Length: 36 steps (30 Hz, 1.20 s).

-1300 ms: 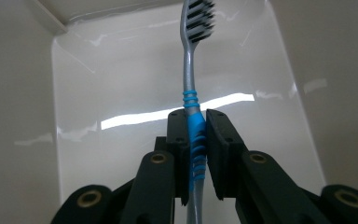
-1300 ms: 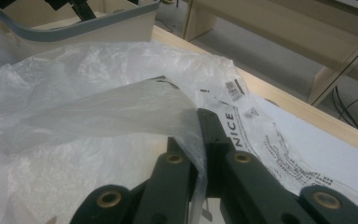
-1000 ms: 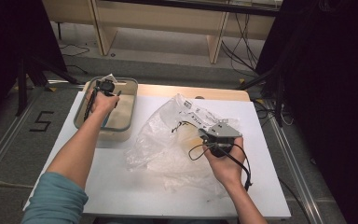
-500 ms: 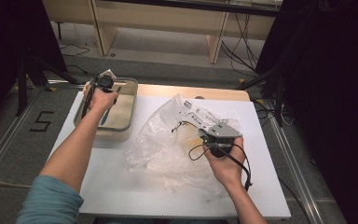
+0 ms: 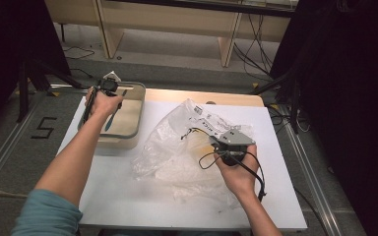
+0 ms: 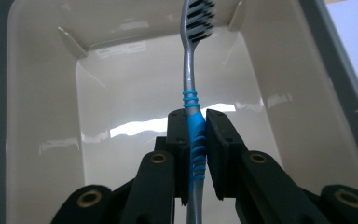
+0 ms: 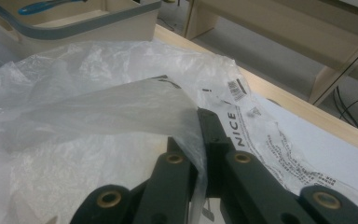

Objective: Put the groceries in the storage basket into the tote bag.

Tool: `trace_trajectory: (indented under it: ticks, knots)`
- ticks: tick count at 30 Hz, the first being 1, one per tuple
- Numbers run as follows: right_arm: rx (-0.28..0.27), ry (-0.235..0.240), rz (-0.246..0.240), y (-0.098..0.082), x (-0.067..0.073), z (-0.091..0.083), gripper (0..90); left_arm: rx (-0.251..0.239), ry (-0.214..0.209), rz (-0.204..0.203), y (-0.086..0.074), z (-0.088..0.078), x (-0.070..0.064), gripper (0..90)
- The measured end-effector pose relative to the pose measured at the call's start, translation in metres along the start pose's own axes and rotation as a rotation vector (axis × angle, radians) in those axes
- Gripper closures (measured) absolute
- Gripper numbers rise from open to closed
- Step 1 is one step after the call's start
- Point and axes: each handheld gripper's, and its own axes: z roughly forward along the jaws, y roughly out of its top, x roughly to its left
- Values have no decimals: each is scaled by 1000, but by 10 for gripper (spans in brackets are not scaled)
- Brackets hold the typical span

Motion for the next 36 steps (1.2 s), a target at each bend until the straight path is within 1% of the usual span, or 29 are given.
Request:
trace_trajectory:
  ticks: [5,12,20,24,26,29,36]
  knots:
    - [4,1,0,0,2,0,900,-12,3,3,0,-5,1,795]
    - [4,1,-1,0,1,0,900,-13,2,14,2,-13,1,795]
    - [6,1,-2,0,1,0,900,-14,-11,18,0,-22,0,795]
    - [4,1,-2,0,1,0,900,-25,-23,29,-2,-29,-2,795]
    - [4,0,-1,0,1,0,900,-26,-23,41,-3,-31,-2,795]
    - [5,1,0,0,1,0,900,-31,-33,38,-4,-35,-2,795]
    - [5,1,-1,0,1,0,900,-36,-43,52,-8,-43,-2,795]
